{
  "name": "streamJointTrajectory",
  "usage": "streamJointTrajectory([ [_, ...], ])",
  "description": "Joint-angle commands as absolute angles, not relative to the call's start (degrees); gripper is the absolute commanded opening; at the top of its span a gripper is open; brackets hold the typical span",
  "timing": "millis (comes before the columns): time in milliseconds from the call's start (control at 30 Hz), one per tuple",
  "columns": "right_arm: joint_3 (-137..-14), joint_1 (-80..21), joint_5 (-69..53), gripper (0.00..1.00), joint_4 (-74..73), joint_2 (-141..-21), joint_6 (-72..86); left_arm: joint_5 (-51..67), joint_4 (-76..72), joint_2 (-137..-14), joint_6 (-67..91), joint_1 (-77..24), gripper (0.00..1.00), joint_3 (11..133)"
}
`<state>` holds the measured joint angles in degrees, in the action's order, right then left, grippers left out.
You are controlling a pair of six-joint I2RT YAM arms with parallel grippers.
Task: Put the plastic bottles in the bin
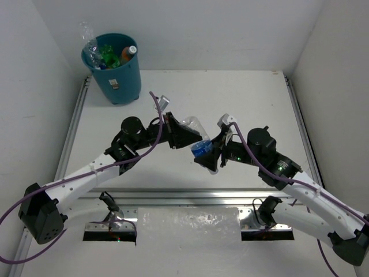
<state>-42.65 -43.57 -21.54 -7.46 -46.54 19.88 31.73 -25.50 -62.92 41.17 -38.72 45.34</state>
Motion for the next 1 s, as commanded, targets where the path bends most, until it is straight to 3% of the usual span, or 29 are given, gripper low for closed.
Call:
streamJointTrajectory([
  [0,-42.19,-43.95,-26.8,0.29,-6.07,-46.06,20.21,28.05,-31.91,-60.65,39.55,-38.14,0.0,47.9],
  [100,-41.84,-43.86,-25.06,0.47,-5.98,-45.44,20.56,26.2,-29.81,-60.56,38.5,-38.06,0.0,48.86],
  [133,-41.66,-43.94,-24.0,0.6,-6.15,-44.92,20.65,25.06,-28.49,-60.47,37.97,-38.06,0.0,49.39],
  [167,-41.4,-43.95,-19.73,0.98,-6.94,-43.87,20.92,20.79,-26.21,-60.12,37.27,-37.97,0.0,50.26],
  [333,-44.2,-43.86,-0.21,0.99,-19.38,-40.0,20.92,-11.96,6.11,-63.45,30.59,-31.41,0.0,68.7],
  [400,-44.47,-43.94,6.9,0.99,-22.05,-36.85,21.79,-15.71,12.62,-67.04,29.89,-26.22,0.0,76.07],
  [533,-44.03,-43.86,8.18,0.99,-24.96,-31.39,21.97,-29.31,16.61,-73.81,27.69,-16.72,0.0,85.68],
  [633,-43.6,-43.86,7.82,0.99,-27.15,-29.18,22.41,-34.69,16.26,-80.84,23.39,-12.24,0.0,94.72],
  [867,-41.57,-43.95,3.43,0.99,-27.95,-28.48,23.64,-39.11,24.17,-108.68,13.02,-4.93,0.0,131.69],
  [967,-41.57,-43.86,2.37,0.99,-28.56,-28.39,23.12,-38.24,22.33,-113.27,10.39,-3.34,0.0,136.22],
])
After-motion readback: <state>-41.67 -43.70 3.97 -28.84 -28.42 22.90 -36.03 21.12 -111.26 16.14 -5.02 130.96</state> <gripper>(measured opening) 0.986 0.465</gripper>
